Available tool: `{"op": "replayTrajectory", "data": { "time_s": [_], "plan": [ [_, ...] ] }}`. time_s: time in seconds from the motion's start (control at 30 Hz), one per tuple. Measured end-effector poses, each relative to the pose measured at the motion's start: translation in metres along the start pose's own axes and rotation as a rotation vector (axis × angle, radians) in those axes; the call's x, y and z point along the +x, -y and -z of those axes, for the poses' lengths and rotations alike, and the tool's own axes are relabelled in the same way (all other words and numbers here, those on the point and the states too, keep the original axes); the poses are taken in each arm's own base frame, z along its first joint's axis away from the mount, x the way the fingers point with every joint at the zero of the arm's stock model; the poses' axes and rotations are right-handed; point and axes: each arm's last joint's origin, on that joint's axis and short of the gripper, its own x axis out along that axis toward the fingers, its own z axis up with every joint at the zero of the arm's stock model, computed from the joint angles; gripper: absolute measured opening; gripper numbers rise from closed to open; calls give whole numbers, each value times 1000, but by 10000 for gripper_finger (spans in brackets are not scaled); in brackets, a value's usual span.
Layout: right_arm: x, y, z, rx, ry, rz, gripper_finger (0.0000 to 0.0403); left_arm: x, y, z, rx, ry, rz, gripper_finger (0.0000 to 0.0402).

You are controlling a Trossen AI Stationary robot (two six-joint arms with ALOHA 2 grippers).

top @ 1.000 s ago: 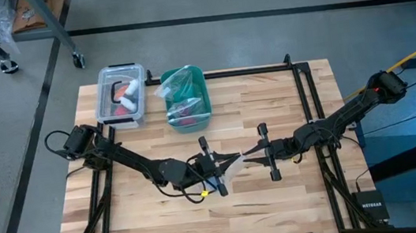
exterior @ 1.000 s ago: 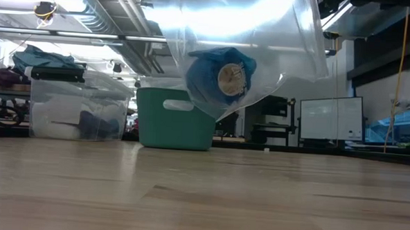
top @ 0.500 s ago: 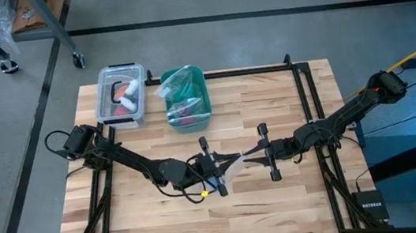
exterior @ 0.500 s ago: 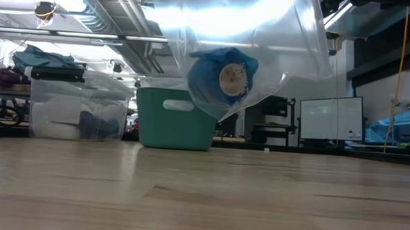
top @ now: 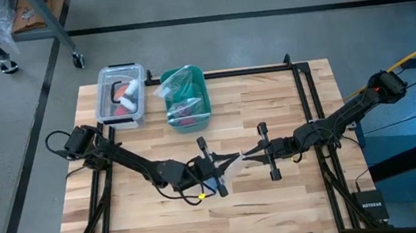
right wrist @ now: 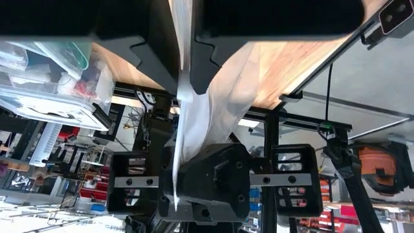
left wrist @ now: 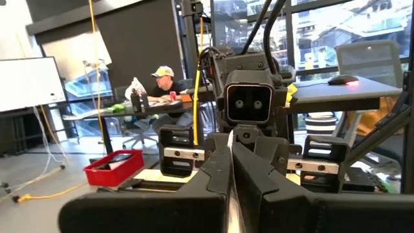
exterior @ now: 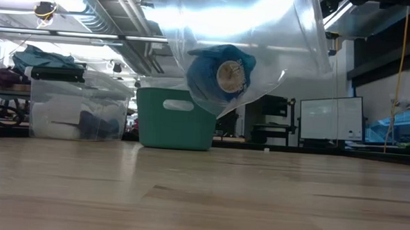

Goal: Roll bandage
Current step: Close the transparent zip bag

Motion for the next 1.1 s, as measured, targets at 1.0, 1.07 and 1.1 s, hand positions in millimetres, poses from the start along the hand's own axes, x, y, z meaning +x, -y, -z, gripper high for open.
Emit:
{"op": "replayTrajectory", "data": {
  "time_s": [1.0, 1.07, 1.1],
  "plan": [
    [0, 0, 0, -6, 9, 1, 29, 2, -2, 3, -224, -48, 39, 86],
    [0, 0, 0, -6, 9, 1, 29, 3, -2, 5, -223, -62, 37, 96],
    [0, 0, 0, -6, 9, 1, 29, 3, -2, 6, -220, -65, 37, 99]
  ]
}}
